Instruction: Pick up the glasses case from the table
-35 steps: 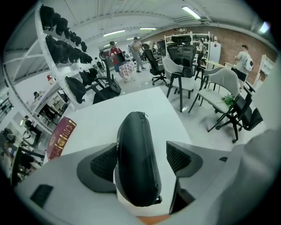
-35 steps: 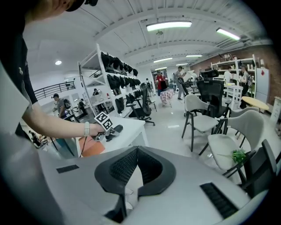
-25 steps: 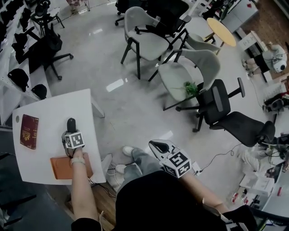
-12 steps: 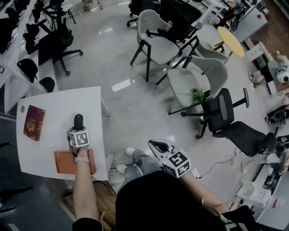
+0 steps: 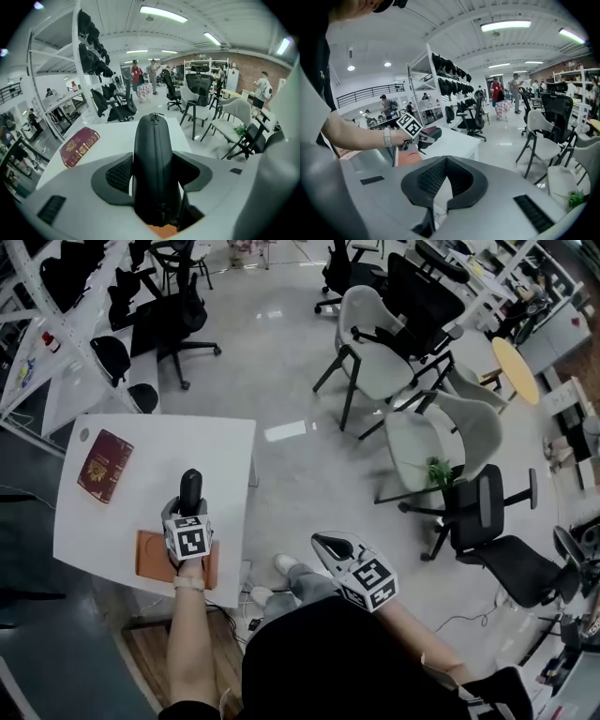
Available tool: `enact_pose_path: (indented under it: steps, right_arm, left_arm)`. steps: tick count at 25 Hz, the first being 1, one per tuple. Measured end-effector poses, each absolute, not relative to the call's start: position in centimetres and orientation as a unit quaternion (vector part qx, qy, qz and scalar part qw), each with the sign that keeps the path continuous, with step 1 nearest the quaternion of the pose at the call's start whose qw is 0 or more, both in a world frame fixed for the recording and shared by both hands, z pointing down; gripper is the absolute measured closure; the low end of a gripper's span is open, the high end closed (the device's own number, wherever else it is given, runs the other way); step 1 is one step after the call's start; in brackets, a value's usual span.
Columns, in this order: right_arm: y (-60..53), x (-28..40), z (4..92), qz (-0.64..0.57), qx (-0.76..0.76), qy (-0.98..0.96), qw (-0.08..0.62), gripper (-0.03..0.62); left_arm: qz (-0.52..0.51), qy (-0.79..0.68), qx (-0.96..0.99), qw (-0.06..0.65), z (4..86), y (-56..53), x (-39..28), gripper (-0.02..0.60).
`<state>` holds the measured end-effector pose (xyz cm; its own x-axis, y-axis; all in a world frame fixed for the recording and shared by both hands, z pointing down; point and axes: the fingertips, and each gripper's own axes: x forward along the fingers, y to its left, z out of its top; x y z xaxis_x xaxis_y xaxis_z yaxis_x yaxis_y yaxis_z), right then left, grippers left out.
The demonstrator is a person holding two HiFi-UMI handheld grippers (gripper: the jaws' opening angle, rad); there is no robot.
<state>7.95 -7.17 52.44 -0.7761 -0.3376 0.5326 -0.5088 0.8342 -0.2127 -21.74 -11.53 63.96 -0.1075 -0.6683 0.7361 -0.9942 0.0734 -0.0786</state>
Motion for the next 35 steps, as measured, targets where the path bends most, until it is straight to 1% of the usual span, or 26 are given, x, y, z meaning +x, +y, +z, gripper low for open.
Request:
enact_pose_path:
  steps: [4,8,15,26,35]
  right_arm:
    - [-7.2,5.0,52.0,0.156,0.196,-0.938,0.241,0.566]
    - [-7.2,1.9,51.1,0.137,0.157,-0.95,0.232,0.566]
    - [-7.2,-3.6,49.1,0.107,0.096,-0.966,0.216,0.566]
    - [-3.4,-11.3,46.6,0.074,-0.011,-0.978,0.192,0.566]
    - [0.8,-15.0,45.5,0.056,-0.081,-0.978,0.184,0.566]
  left_arm:
    - [0.273,-0.693,0.613,0.263,61.6,-9.1,-22.5,0.31]
    - [0.243,-0.713,0.613,0.237,57.2,-6.8,-23.3,0.31]
    - [0.194,-0.743,0.597,0.233,52.8,-2.0,-24.7,0.31]
    - [0.14,-0.784,0.559,0.232,49.8,6.8,-24.8,0.31]
    - [0.131,-0.812,0.518,0.234,49.1,13.7,-24.6,0.31]
